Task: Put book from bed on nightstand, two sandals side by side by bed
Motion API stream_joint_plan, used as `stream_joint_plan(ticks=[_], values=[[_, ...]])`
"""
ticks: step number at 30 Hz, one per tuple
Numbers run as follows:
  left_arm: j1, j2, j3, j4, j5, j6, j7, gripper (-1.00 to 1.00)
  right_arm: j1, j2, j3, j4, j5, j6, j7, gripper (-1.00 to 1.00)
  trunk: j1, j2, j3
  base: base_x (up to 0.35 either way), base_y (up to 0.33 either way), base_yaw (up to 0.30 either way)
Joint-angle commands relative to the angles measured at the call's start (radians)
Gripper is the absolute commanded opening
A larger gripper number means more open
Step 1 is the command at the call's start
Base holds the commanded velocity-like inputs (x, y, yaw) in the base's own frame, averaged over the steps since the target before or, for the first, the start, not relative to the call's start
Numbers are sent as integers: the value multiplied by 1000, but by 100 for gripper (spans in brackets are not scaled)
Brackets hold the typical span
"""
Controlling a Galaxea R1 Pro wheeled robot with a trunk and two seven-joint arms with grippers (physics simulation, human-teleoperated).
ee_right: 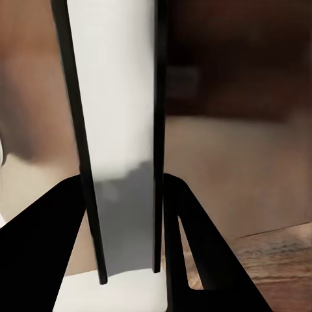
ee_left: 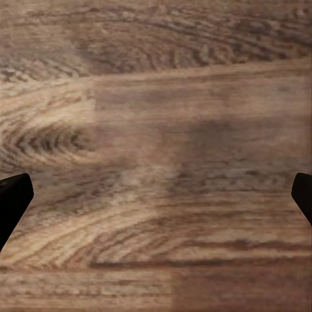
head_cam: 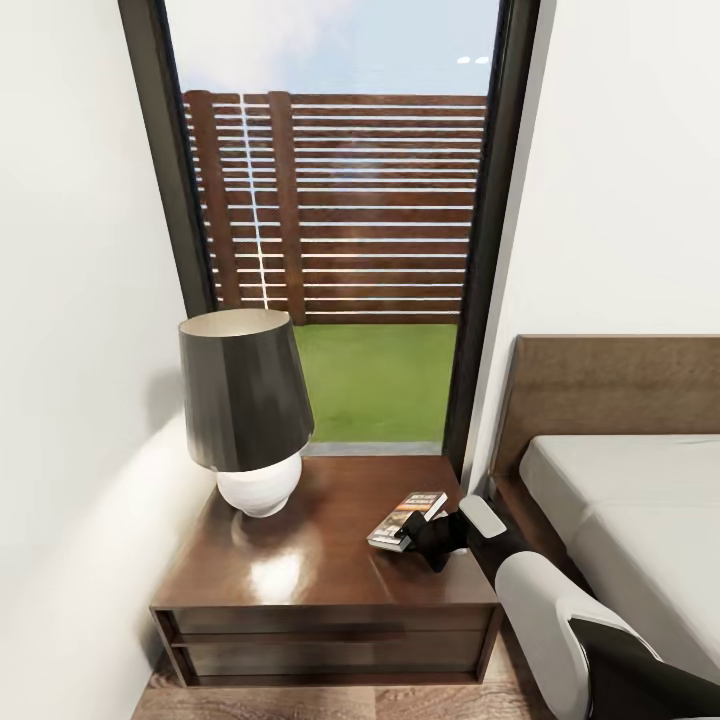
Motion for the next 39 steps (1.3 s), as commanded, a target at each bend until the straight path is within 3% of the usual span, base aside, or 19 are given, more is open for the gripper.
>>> stream_joint_plan(ticks=[1,18,39], values=[[-1,0,-8,1,8,-3,2,100,0,1,-4,-2,-10,1,-11,-100,0,0,-1,0,0,0],[-1,0,-8,1,7,-3,3,100,-1,0,-3,-1,-8,1,-14,-100,0,0,-1,0,0,0],[-1,0,-8,1,7,-3,2,100,-17,1,-4,6,-9,1,-78,-100,0,0,-1,0,0,0]])
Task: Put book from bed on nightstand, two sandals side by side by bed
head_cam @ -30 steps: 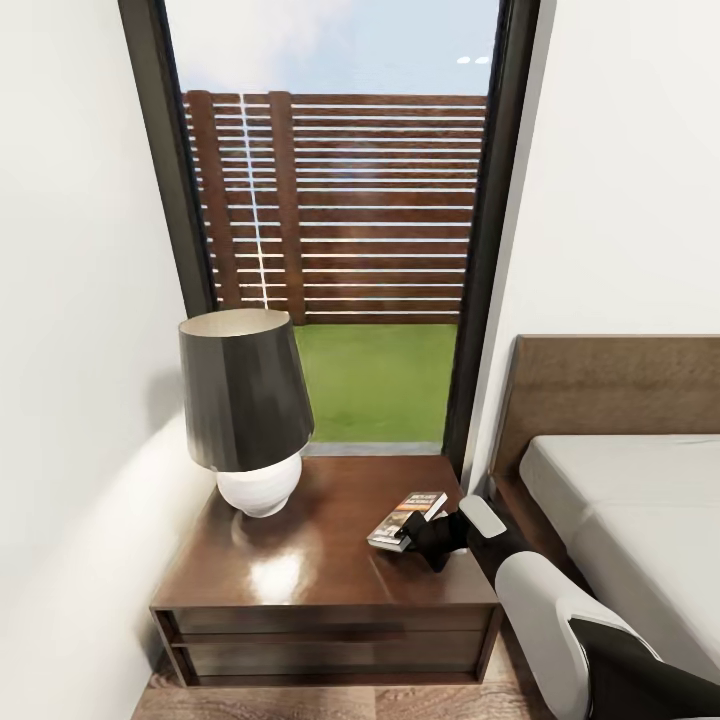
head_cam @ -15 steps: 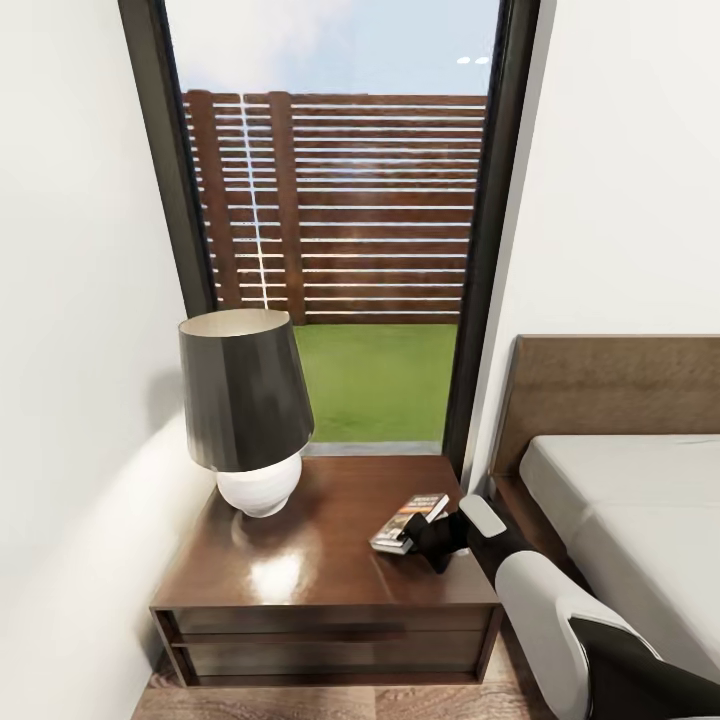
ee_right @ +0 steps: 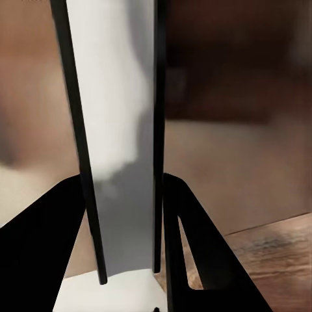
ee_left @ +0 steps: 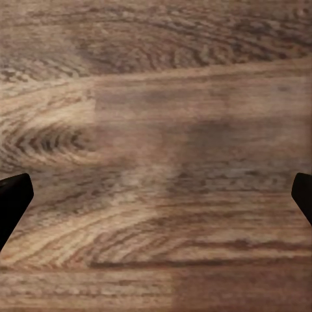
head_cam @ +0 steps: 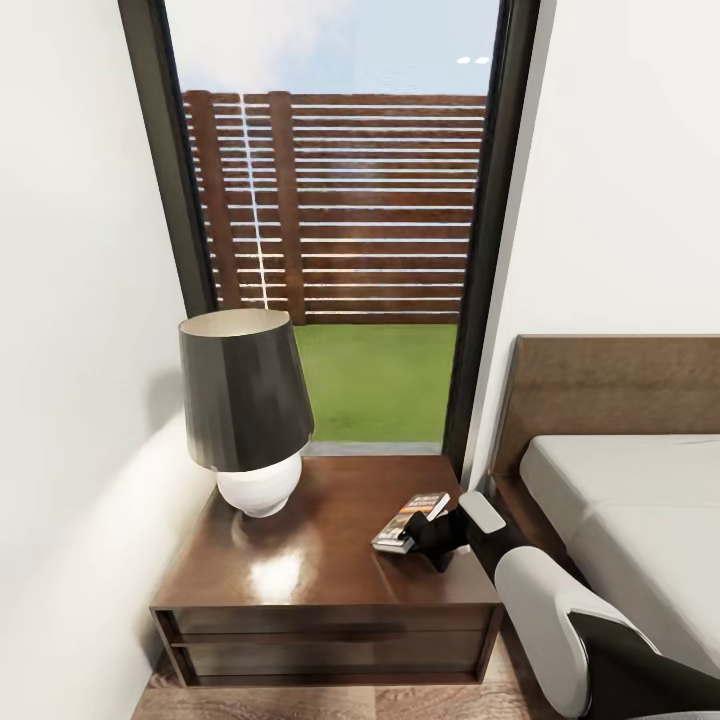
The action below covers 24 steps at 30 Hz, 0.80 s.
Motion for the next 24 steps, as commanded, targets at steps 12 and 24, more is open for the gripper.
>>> stream_joint_plan(ticks=[12,24], values=[[-1,0,-8,1,7,-3,2,100,-2,1,-3,-1,-9,1,-14,-100,2,-2,-20,0,0,0],[-1,0,-8,1,8,-3,2,100,-2,1,-3,-1,-9,1,-14,-100,2,-2,-20,0,0,0]])
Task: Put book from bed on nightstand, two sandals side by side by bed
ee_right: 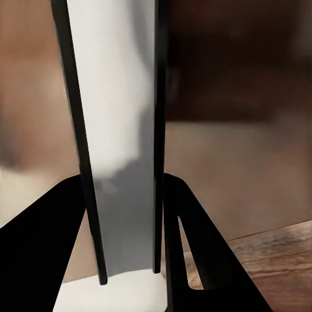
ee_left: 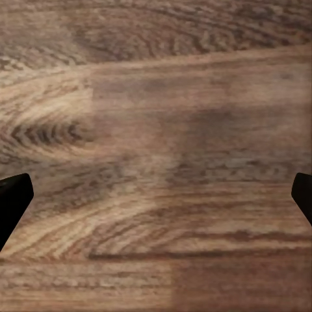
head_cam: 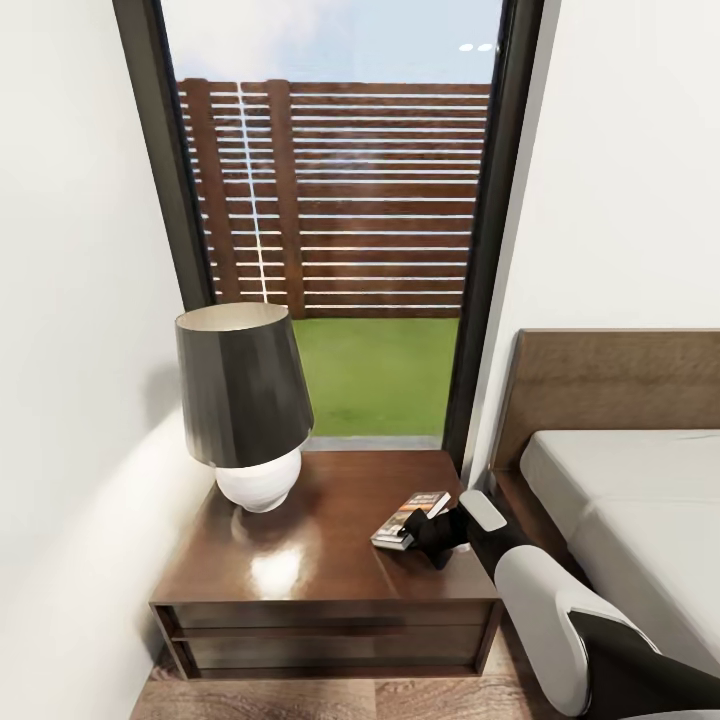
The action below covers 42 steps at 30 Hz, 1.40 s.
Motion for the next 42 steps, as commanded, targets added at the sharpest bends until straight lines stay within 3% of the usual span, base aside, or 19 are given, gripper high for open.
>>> stream_joint_plan(ticks=[1,15,16,42], values=[[-1,0,-8,1,8,-3,2,100,1,1,2,1,19,9,-13,-100,0,0,-1,0,0,0],[-1,0,-8,0,8,-3,2,100,1,1,2,2,19,9,-13,-100,0,0,-1,0,0,0],[-1,0,-8,0,8,-3,2,100,1,1,2,2,19,9,-13,100,0,0,-1,0,0,0],[-1,0,-8,0,8,-3,2,100,1,0,2,2,19,9,-13,100,0,0,-1,0,0,0]])
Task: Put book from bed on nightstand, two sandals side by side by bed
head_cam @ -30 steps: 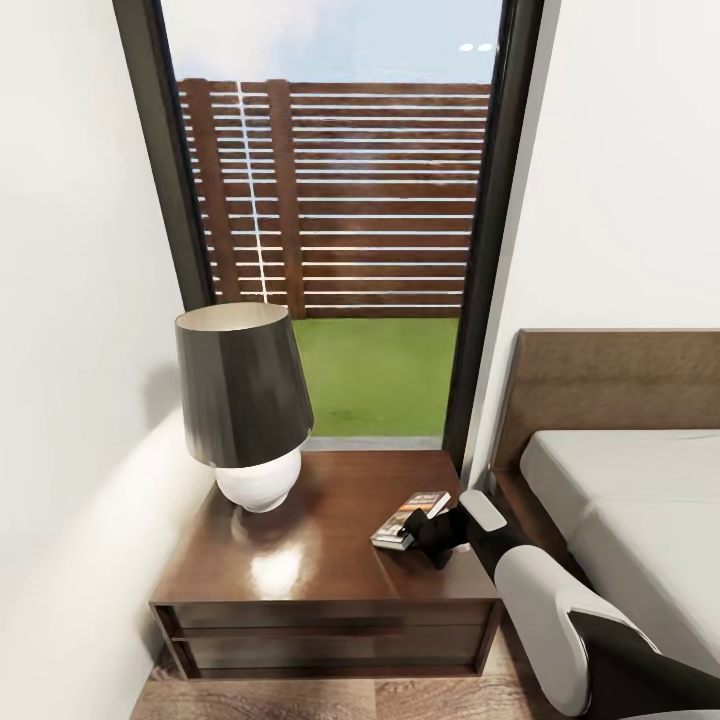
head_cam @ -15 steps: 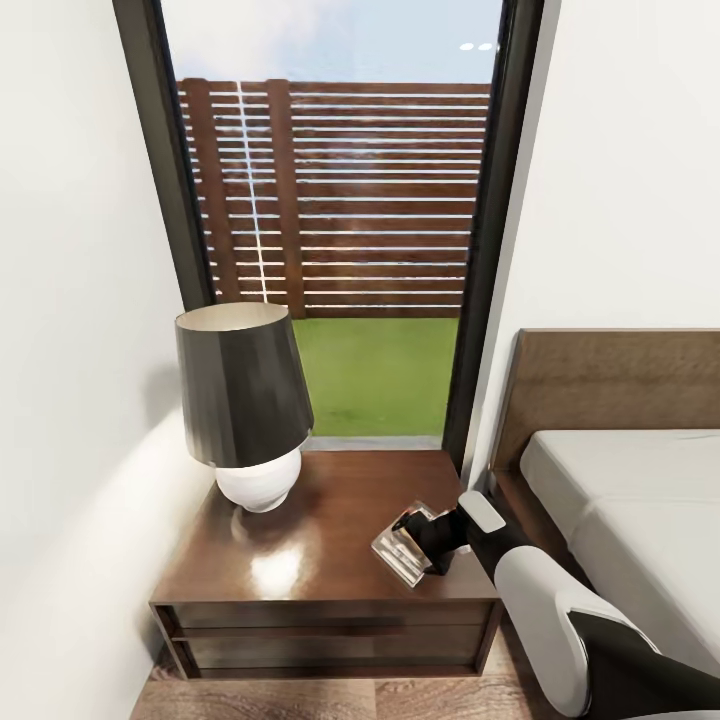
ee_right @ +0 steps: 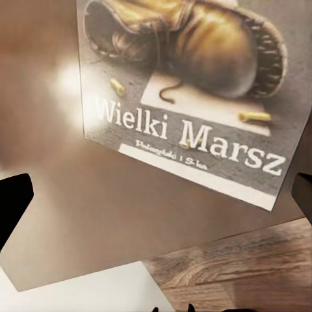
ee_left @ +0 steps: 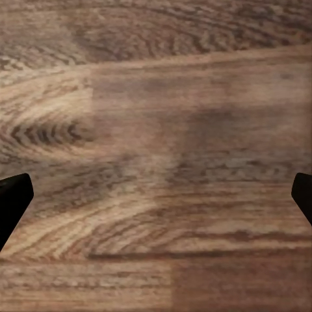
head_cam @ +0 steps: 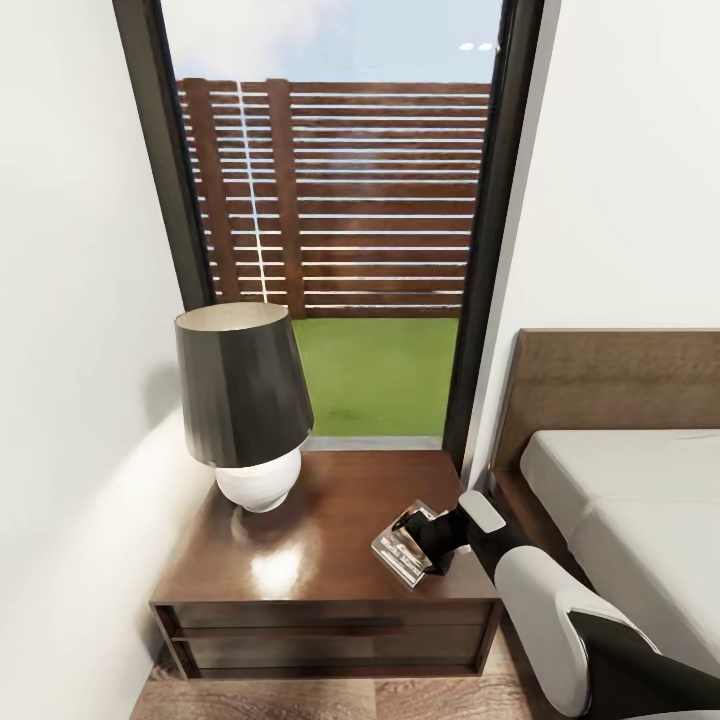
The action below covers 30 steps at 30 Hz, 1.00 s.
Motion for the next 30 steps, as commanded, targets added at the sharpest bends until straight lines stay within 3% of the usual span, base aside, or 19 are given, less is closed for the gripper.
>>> stream_joint_plan(ticks=[1,30], values=[[-1,0,-8,1,8,-3,2,100,0,1,-3,-2,-9,1,-10,100,0,0,-1,0,0,0],[-1,0,-8,1,8,-3,2,100,0,0,-3,-3,-9,1,-9,100,0,0,-1,0,0,0]])
